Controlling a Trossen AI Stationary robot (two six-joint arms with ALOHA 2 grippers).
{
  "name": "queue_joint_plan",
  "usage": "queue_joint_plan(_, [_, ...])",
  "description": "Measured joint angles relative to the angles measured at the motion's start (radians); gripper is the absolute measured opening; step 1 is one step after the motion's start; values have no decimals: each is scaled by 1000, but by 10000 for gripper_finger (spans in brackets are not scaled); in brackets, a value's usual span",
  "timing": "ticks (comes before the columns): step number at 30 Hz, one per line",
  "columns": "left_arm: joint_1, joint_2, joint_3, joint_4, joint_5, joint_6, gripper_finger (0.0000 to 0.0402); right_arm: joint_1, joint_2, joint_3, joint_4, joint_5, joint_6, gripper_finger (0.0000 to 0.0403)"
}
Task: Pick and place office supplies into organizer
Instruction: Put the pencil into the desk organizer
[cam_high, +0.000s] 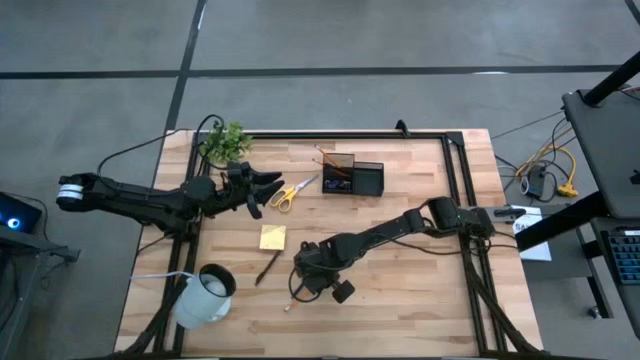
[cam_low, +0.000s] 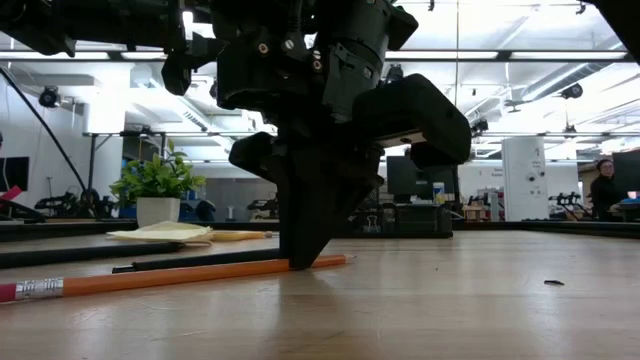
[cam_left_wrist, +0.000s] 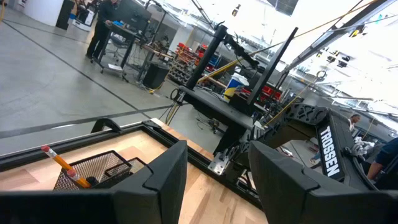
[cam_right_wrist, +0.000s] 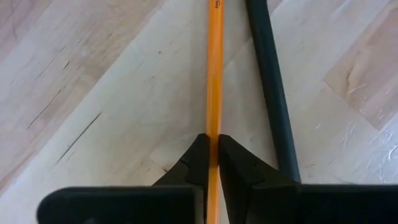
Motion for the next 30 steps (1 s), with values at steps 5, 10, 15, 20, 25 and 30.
queue_joint_plan(5, [0,0,0,0,0,0,157,-1,2,15,-6,-9,7,12])
queue_joint_plan(10, [0,0,0,0,0,0,157,-2,2,29,-32,-12,7,12])
queue_joint_plan(15, [0,0,0,0,0,0,157,-4,-7,52,-58,-15,7,11])
queue_joint_plan(20, [0,0,0,2,0,0,157,-4,-8,91,-116,-18,7,11])
queue_joint_plan(25, [0,0,0,3,0,0,157,-9,-10,135,-163,-36,66,11])
queue_joint_plan(30, [0,0,0,3,0,0,157,-13,-11,162,-170,-53,97,11])
